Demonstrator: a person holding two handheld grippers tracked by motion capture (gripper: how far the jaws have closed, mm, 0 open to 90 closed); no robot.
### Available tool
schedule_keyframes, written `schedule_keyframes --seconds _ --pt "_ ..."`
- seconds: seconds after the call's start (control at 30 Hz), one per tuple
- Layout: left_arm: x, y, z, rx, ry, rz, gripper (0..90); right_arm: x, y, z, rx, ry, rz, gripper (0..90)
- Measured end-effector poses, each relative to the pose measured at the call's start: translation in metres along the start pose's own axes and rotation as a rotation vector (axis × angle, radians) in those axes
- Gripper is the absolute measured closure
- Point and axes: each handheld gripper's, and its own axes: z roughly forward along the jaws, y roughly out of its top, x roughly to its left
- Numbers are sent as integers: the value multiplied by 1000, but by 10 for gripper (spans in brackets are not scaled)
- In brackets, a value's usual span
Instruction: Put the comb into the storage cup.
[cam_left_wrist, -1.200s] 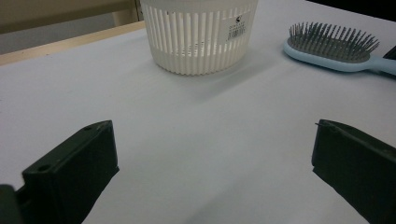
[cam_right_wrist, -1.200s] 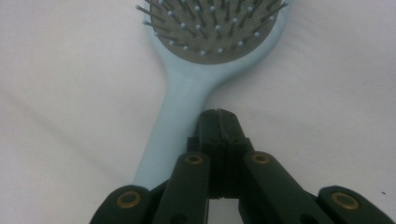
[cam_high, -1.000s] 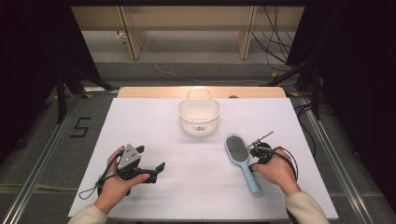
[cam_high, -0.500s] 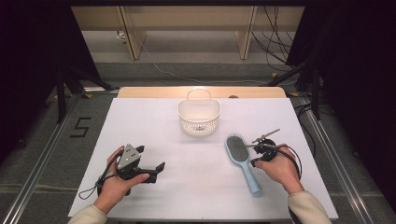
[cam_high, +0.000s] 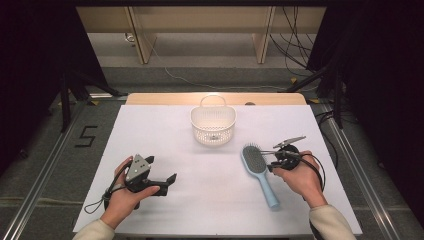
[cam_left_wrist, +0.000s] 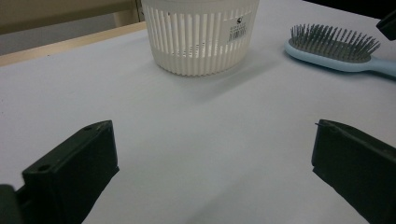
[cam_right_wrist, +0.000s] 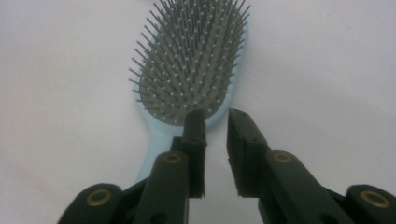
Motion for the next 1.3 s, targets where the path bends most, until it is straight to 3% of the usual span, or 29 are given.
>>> schedule_keyframes --seconds 0.1,0.3,0.4,0.53,0.7,0.87,1.3 --pt "0 0 0 1 1 2 0 0 1 -1 -16 -5 10 683" --pt "0 0 0 4 0 0 0 2 5 -3 -31 -9 57 448" --pt "0 0 0 4 1 1 0 3 6 -4 -41 -18 62 337" --pt "1 0 0 5 1 -1 0 4 8 -4 -30 -15 42 267" --pt "1 0 0 5 0 -4 0 7 9 0 8 -9 36 235" --pt "1 0 1 4 2 -7 0 11 10 5 82 7 31 192" --pt "1 0 1 3 3 -11 0 15 13 11 164 11 51 162"
